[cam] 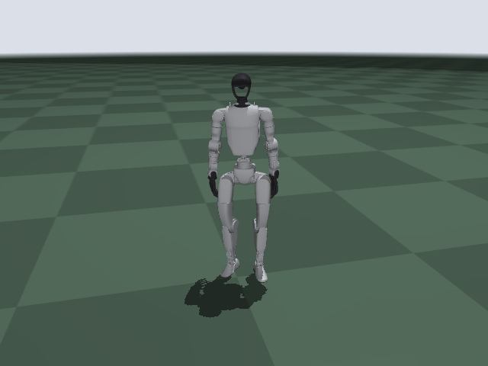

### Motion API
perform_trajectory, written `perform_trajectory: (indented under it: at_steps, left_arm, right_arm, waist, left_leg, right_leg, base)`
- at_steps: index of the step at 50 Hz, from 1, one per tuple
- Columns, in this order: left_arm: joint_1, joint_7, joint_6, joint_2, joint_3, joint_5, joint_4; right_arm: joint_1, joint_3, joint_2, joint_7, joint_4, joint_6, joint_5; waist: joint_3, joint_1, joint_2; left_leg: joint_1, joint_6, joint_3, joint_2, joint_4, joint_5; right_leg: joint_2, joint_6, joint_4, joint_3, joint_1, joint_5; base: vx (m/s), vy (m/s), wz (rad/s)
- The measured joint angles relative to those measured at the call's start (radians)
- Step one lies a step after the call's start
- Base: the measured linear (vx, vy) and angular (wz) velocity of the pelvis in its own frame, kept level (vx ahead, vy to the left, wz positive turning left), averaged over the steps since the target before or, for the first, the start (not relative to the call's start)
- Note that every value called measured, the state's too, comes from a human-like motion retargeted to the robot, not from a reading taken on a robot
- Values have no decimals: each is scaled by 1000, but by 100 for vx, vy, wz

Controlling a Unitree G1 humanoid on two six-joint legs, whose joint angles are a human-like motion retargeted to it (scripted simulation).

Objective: Upper body actions

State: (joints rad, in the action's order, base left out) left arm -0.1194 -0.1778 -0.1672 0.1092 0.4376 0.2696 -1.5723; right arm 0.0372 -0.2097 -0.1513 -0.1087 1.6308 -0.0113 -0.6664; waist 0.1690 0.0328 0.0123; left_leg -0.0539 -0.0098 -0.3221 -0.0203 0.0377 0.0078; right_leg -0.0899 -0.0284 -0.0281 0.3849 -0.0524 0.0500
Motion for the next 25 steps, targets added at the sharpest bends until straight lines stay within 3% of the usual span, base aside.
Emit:
perform_trajectory:
  at_steps: [25]
  left_arm:
    - [4,1,-3,7,-8,1,-2]
  right_arm:
    - [-6,0,-3,-7,1,0,-5]
  waist:
    - [-4,2,-1]
  left_leg:
    - [1,0,1,1,-4,4]
  right_leg:
    - [-1,1,-2,-1,2,3]
  base:
    - [0,0,0]
